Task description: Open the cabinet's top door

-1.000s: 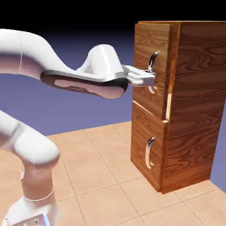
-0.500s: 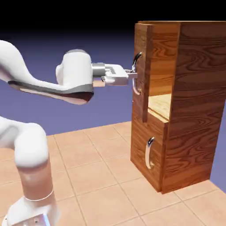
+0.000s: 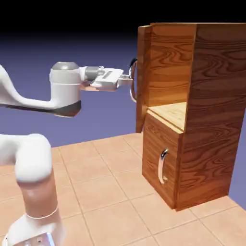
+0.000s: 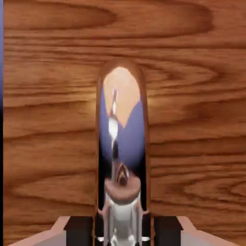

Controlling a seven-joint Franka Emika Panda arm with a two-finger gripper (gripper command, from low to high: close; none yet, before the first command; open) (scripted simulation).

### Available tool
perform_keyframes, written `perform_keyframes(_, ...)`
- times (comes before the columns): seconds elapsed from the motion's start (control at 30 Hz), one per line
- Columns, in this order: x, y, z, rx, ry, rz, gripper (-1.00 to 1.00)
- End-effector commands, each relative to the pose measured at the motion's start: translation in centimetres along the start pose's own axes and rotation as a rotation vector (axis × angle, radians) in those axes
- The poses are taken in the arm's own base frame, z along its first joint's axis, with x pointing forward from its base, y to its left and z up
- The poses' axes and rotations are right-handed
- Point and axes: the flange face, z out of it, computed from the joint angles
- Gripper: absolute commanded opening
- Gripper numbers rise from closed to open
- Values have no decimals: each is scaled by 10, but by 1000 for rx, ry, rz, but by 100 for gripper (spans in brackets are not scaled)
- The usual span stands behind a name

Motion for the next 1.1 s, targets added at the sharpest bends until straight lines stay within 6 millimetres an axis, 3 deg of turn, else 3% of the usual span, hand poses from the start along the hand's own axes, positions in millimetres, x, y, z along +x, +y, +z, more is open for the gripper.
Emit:
perform_keyframes(0.0, 3, 3, -6, 17, -17, 0, -100)
perform_keyframes(0.3, 33, 33, -53, 189, -189, 0, -100)
perform_keyframes(0.6, 77, 77, -94, 392, -391, 0, -100)
perform_keyframes(1.03, 139, 139, -117, 638, -638, 0, -100)
perform_keyframes(1.07, 139, 139, -117, 638, -638, 0, 100)
